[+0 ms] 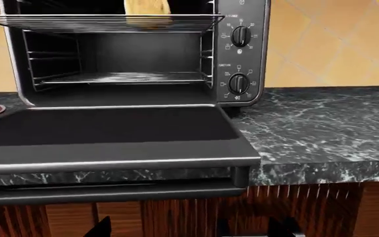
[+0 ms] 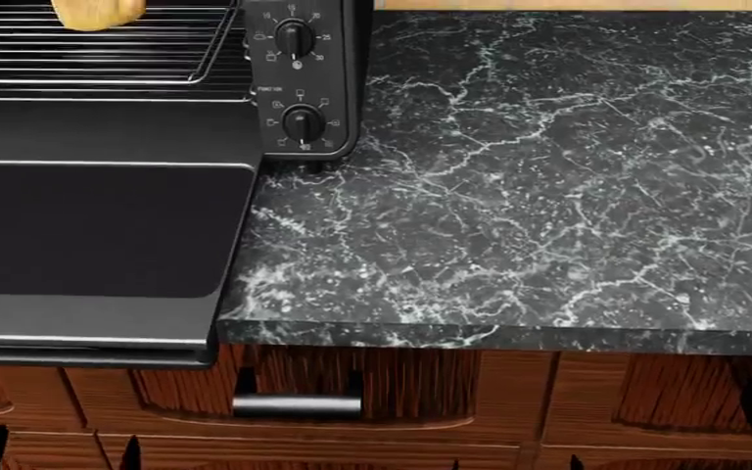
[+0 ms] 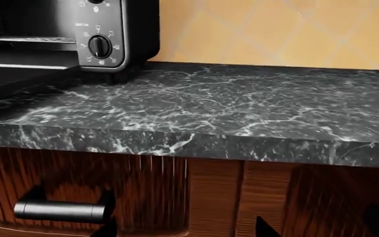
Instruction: Pick the bread from the top rack and place it on the plate on the counter.
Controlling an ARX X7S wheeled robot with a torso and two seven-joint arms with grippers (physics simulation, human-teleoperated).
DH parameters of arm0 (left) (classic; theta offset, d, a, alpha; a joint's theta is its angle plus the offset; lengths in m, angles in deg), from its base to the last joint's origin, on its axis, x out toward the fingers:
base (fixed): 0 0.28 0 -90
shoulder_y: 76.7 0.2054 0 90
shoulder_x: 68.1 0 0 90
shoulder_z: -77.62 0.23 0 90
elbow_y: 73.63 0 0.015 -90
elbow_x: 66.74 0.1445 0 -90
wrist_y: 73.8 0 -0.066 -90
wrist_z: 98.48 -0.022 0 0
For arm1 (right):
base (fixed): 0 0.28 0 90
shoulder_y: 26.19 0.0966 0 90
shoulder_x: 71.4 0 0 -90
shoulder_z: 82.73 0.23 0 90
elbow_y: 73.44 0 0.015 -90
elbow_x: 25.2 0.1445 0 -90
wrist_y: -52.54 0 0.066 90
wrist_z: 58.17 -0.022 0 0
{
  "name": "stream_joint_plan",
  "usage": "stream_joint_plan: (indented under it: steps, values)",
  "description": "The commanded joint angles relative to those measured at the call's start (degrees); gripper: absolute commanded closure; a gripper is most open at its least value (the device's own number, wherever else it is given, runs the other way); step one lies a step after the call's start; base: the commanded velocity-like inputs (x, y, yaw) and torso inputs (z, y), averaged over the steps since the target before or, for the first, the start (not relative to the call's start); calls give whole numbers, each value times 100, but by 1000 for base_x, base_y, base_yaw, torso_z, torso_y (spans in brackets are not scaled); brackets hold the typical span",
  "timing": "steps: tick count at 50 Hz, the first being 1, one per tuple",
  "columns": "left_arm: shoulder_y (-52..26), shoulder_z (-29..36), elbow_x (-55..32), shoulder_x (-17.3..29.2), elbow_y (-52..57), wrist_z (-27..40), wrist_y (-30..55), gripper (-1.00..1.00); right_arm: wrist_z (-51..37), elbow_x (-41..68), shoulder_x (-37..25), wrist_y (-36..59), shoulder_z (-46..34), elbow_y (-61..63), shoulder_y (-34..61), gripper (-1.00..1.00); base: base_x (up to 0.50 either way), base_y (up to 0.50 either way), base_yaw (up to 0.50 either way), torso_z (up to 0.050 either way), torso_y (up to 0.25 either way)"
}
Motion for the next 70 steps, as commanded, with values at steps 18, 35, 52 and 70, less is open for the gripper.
stream_joint_plan:
  steps: [18,35,52,70]
  values:
    - [-1048,-483,-3114,2464,3355,2243,3391,-100,12,152,-1437,3544,376,3370,327,-100,0,0,0,50,3]
    - [-3414,397,-6309,4644,3246,4711,3250,-100,-1841,3134,-3190,5464,793,4228,2082,-100,0,0,0,50,3]
    - [-6618,1152,-8984,5552,3118,5992,3461,-100,-4229,7556,-4720,5938,808,3711,5124,-100,0,0,0,50,3]
    - [-7823,1418,-9815,5501,2904,6396,3806,-100,-5424,9151,-4701,6177,-119,3166,7167,-100,0,359,0,50,3]
